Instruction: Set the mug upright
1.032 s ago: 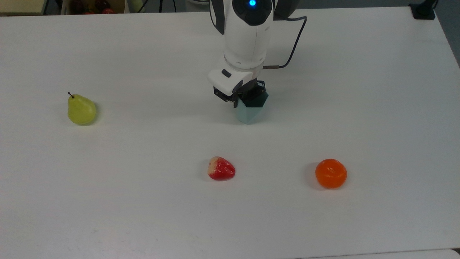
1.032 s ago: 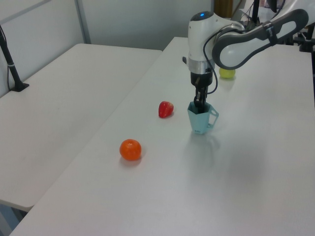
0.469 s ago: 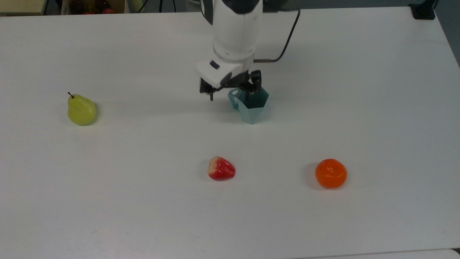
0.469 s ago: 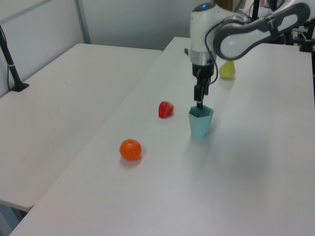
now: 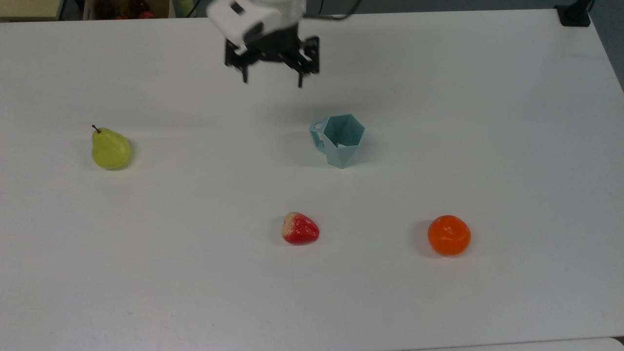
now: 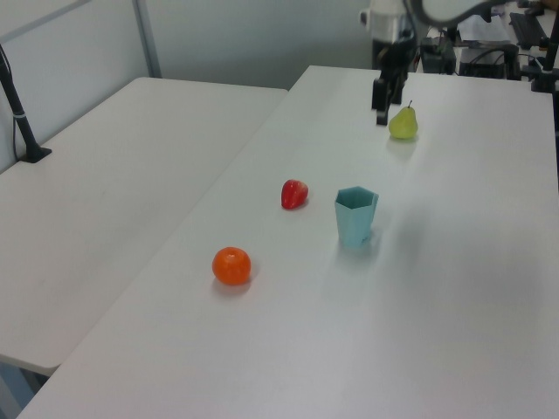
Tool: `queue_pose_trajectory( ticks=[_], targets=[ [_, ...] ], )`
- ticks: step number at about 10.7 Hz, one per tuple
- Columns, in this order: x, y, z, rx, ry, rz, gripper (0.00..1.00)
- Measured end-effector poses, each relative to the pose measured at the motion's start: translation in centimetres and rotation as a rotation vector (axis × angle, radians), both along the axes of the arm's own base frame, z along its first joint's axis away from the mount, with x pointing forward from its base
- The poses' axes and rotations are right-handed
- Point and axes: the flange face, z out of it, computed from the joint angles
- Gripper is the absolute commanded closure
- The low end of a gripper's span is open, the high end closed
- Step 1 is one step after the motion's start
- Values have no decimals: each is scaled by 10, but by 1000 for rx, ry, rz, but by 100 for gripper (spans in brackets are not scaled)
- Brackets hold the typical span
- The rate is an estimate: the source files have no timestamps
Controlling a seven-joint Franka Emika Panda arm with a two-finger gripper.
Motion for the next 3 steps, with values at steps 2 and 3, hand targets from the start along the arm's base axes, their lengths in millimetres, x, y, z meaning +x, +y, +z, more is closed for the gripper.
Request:
queue_pose_trajectory(
  ticks=[2,3],
  targets=[
    [-15,-25,32,-2,-18,-36,0],
    [-20,-31,42,-2,-25,-48,0]
  ],
)
